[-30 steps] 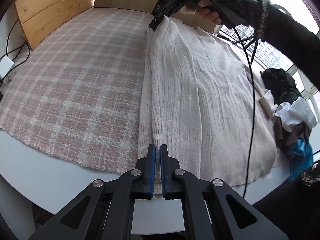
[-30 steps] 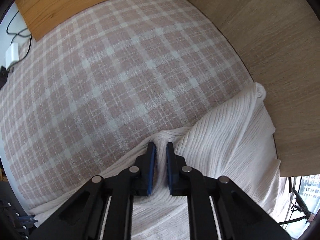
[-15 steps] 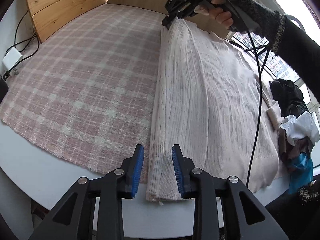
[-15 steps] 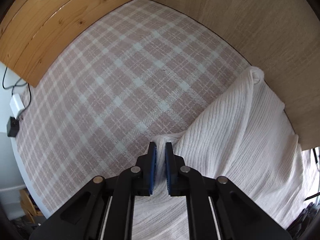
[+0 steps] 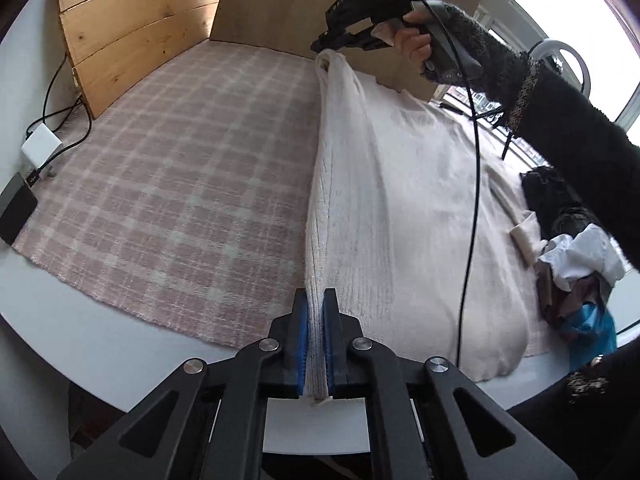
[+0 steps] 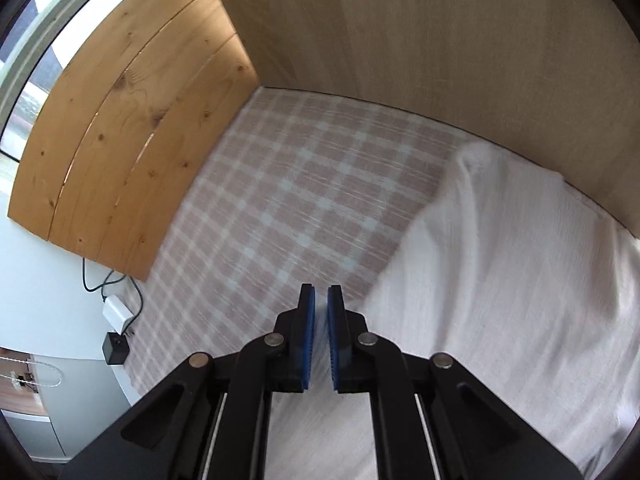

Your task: Fold clothes

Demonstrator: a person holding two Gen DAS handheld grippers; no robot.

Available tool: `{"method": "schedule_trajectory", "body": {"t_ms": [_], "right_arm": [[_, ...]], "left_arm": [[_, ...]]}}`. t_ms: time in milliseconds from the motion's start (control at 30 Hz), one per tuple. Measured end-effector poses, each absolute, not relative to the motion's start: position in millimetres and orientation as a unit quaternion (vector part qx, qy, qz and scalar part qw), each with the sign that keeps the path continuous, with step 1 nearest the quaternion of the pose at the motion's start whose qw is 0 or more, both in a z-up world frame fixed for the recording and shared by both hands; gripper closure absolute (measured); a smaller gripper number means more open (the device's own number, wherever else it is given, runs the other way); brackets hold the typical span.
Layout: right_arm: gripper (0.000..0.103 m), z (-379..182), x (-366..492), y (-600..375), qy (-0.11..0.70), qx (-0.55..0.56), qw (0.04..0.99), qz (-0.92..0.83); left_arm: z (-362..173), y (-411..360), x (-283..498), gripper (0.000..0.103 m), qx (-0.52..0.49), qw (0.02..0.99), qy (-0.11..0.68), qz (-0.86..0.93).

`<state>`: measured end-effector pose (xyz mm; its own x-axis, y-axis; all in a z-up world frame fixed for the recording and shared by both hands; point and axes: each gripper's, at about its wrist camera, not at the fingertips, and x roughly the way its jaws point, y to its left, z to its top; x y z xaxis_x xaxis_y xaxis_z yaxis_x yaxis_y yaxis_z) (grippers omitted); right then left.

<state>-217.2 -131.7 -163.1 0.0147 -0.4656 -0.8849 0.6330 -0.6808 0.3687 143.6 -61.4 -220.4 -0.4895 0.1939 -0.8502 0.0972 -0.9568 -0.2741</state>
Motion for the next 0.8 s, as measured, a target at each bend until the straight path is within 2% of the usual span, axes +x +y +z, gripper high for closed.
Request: {"method": "schedule_trajectory", "body": {"t_ms": [133,233,300,367,567,667,800], "right_arm": [[0.098,-183,-167,-155,0.153,0.589,0.394,-0.689],[0.094,-163,-155,-149,0.162,0.577,0.414,-0.685],[0.079,-142,-152,-136,0.152,0.568,0.428,-0.686],[0.071,-110,-157,-98,0.115,0.557,0.437,-0.697],[0.071,-39,-189,67,0.039,0.522,0.389,-0.758],[0.071,-30,-219,145,0.038,0.522,0.33,-0.785],[0.071,-42,-257,222,0.031,0.536,0.303,-0.787]], "left_arm": [[-239,-60,134,0.096,-0.538,0.018,-0.117,0.834],[-220,-75,142,0.096,-0.527,0.013,-0.105,0.843],[-207,-85,147,0.097,-0.518,0.011,-0.101,0.85],[-195,-92,145,0.097,-0.509,0.012,-0.101,0.855],[-169,-53,127,0.098,-0.486,0.087,-0.088,0.865],[-167,-3,116,0.098,-0.478,0.131,-0.081,0.865],[-175,74,112,0.098,-0.486,0.181,-0.08,0.851]]}}
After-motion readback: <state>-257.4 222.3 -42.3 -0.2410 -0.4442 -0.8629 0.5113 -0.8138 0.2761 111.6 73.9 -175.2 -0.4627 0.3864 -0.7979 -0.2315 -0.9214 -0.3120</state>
